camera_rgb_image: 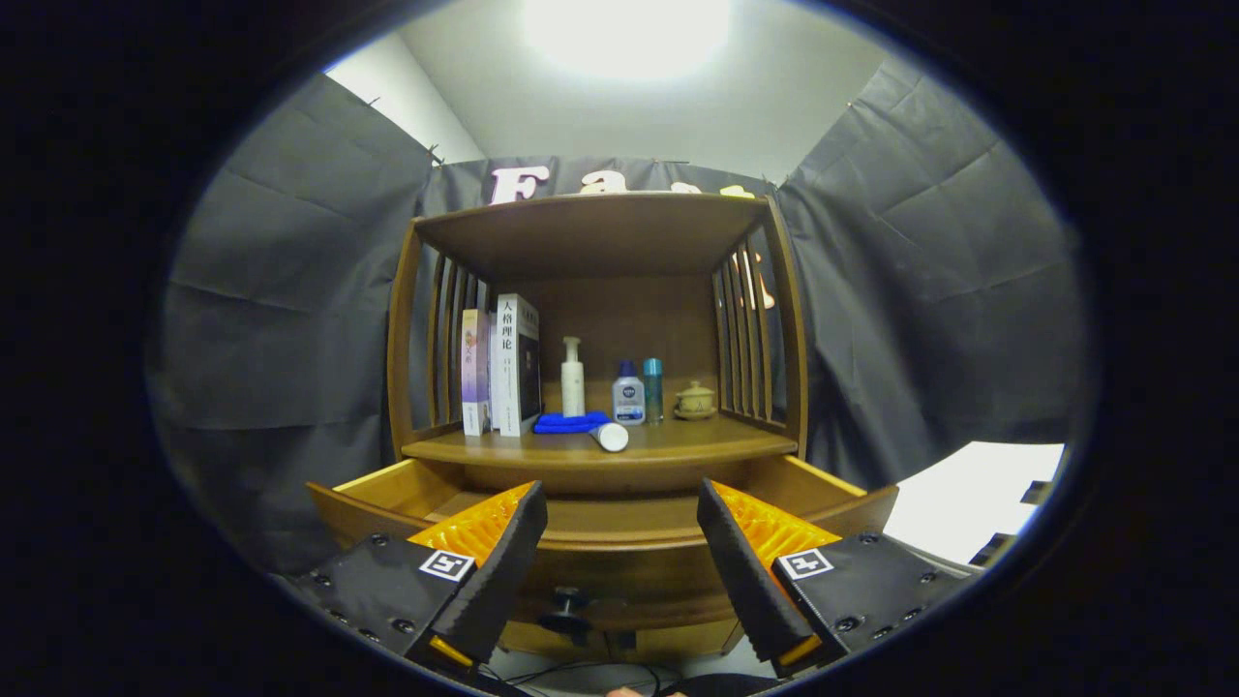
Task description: Pull open the drawer, take out the items inside it, and place them on the countertop above the cabinet.
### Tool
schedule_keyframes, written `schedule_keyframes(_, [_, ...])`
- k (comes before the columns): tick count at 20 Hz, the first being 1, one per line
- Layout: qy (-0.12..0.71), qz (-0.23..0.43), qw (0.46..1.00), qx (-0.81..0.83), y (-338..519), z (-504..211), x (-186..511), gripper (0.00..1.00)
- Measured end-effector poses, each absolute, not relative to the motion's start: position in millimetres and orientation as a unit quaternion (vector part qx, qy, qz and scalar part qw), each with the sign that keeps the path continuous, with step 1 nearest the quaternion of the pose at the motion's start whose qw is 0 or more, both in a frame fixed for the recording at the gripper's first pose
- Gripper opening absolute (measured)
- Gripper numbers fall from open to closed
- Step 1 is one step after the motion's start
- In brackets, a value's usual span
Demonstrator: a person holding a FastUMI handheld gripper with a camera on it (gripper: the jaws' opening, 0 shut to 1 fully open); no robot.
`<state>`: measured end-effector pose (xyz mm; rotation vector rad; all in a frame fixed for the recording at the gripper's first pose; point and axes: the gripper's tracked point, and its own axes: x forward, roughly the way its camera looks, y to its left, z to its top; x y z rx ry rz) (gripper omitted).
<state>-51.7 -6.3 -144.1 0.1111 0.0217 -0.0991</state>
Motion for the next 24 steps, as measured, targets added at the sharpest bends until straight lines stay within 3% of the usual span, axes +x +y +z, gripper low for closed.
schedule_keyframes(8, [0.071,-0.021,0.996,0.053,25.7,-187.0,-47.6,0.98])
schedule_keyframes(24, [0.123,-0.043,0.989,0.072,32.3,-228.2,-24.1,0.97])
